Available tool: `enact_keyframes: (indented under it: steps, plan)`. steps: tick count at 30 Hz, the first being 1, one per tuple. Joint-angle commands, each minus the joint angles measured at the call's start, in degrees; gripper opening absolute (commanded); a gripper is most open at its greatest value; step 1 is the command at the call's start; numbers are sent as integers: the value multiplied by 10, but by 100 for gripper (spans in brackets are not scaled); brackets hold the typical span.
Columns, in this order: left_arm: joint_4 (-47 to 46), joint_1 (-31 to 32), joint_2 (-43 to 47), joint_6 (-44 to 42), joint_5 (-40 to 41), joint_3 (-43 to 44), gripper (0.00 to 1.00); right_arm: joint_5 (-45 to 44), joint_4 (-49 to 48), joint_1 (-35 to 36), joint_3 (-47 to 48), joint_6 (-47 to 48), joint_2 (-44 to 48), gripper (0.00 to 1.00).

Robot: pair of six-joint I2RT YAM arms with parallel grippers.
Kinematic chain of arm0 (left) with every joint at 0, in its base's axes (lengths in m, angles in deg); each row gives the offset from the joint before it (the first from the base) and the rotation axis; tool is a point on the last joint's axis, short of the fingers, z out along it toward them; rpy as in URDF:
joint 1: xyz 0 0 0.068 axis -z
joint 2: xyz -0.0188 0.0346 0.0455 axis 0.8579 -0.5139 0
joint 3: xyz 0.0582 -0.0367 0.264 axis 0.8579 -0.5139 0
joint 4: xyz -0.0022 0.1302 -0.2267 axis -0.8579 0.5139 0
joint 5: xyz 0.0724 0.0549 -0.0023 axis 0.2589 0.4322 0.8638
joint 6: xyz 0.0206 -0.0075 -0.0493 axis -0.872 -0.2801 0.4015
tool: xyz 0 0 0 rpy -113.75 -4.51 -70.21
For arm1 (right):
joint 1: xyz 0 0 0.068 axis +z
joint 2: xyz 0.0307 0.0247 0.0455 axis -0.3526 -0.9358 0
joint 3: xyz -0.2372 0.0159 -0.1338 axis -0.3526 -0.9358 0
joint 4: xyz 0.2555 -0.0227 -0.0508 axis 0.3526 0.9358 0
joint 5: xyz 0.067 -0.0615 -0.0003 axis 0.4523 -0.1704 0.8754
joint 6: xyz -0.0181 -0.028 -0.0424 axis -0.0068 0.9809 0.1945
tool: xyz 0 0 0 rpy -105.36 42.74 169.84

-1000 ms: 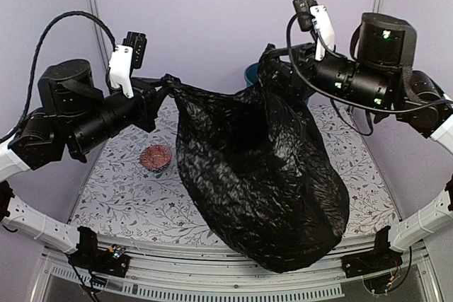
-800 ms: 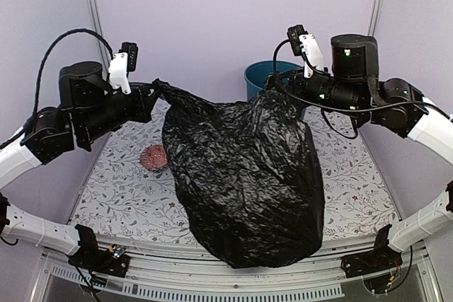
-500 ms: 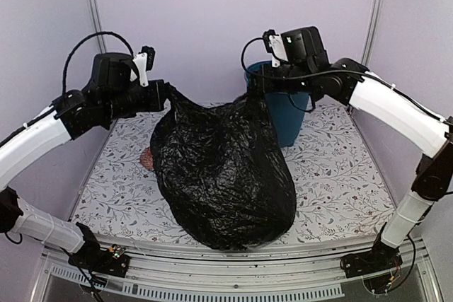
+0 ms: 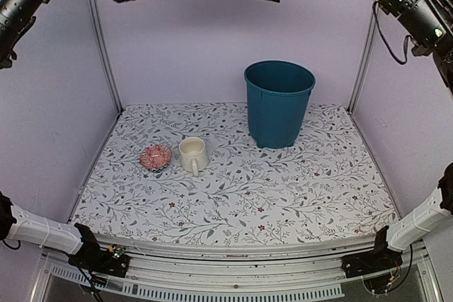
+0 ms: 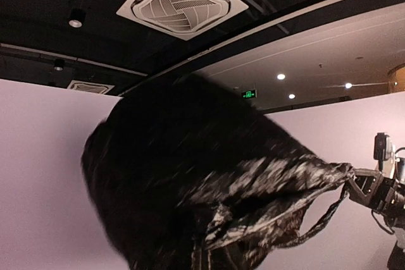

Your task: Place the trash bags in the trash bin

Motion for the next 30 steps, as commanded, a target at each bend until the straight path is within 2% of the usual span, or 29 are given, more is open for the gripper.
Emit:
enact_keyframes:
  steps: [1, 2, 5, 7, 8, 10, 12, 15, 18, 22, 25, 30]
  plan:
    - [5, 6, 39, -54, 84, -299, 0, -124, -48, -49, -220, 115, -3, 1]
    - [-3, 8, 53, -56, 113, -382, 0, -134, -45, -62, -270, 87, -2, 1]
    - [-13, 29, 86, -36, 127, -599, 0, -130, -9, -106, -410, -1, -11, 1]
    - [16, 78, 117, 13, 107, -668, 0, -96, 69, -103, -452, -42, -18, 1]
    - [44, 127, 137, 52, 109, -682, 0, -42, 118, -95, -459, -68, -12, 1]
    - [83, 199, 183, 118, 134, -680, 0, 39, 163, -55, -494, -139, 30, 1]
    - [114, 253, 221, 172, 166, -661, 0, 87, 165, 11, -532, -156, 91, 1]
    - [149, 283, 233, 204, 176, -616, 0, 121, 185, 57, -530, -185, 156, 1]
    - [163, 285, 208, 187, 171, -564, 0, 115, 211, 57, -465, -213, 163, 1]
    - [160, 285, 169, 147, 185, -522, 0, 33, 213, 50, -402, -184, 144, 1]
    - [151, 285, 160, 138, 200, -516, 0, 3, 212, 20, -380, -181, 129, 1]
    - [148, 270, 150, 181, 243, -501, 0, -18, 206, -28, -384, -239, 129, 1]
